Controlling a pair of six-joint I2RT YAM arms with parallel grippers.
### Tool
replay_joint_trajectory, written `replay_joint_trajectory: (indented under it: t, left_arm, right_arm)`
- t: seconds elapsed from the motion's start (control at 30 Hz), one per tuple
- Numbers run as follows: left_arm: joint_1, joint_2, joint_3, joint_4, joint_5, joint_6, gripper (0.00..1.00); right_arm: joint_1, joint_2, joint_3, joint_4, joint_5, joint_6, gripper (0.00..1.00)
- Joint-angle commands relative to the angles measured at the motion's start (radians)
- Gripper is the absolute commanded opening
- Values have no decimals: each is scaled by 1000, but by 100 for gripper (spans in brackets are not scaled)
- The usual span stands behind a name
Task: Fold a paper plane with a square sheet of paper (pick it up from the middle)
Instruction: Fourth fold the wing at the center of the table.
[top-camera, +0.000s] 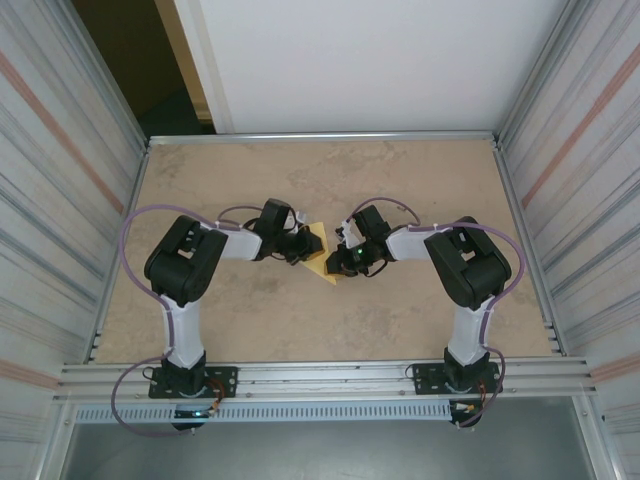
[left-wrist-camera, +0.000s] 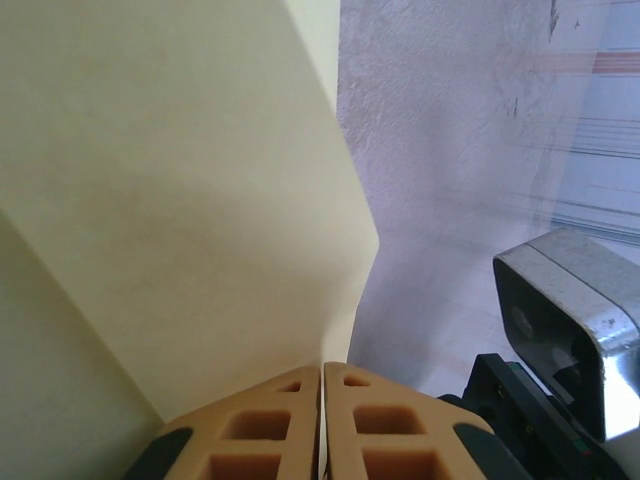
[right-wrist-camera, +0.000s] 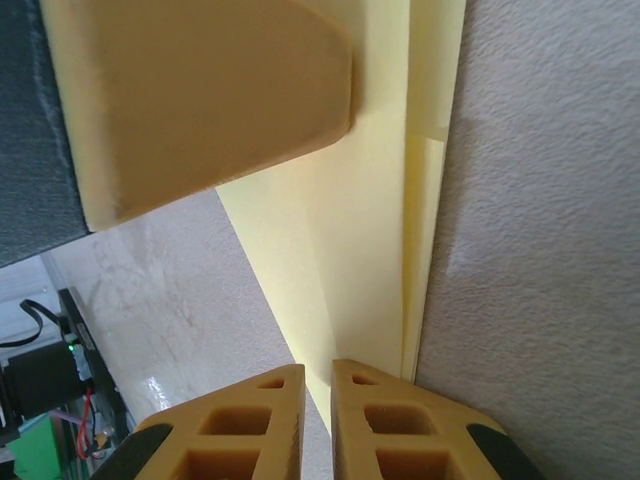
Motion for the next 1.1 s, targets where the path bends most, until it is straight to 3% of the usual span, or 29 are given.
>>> replay_joint_trajectory:
  t: [0.0,0.8,1.07]
  left_arm:
    - [3,18,34,-33,-4,35,12]
    - [49,68,91,-66,7,99,11]
    - [57,62,90,-137,-72,129,11]
  right_arm:
    - [1,32,8,-86,57,-32,15]
    - [3,60,28,-168,118,-53,11]
    - [3,61,26,-192,130,-52,11]
